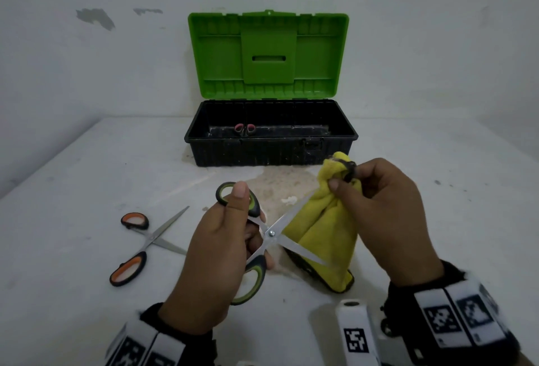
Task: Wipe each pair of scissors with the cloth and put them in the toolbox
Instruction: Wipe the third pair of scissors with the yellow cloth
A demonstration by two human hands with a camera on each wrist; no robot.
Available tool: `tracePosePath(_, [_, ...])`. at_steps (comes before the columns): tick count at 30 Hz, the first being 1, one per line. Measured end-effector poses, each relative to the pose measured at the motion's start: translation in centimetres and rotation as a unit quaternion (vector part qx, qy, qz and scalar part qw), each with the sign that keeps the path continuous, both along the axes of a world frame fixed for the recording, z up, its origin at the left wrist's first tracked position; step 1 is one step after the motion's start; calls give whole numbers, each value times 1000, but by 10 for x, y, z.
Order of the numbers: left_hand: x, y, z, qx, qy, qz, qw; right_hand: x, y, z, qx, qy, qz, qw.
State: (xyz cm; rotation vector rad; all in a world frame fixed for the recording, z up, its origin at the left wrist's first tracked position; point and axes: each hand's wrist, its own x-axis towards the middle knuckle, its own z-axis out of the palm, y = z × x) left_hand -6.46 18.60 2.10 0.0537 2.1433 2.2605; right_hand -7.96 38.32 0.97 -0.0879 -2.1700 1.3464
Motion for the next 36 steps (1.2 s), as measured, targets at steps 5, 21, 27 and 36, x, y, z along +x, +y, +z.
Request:
tracePosePath(5, [-6,-8,-4,5,-20,-11,1000,6,9,-1,-10,-57,4,998])
tracePosePath(21, [-8,-17,-14,-234,207,24,950,15,3,-4,-164,-145,111,970])
tracePosePath(27, [-12,-17,-14,-325,325,36,888,27,-15,9,-140,-148,177,963])
tracePosePath(36, [-8,-17,-5,-314,362,26,877,34,-27,9,-46,-175,206,962])
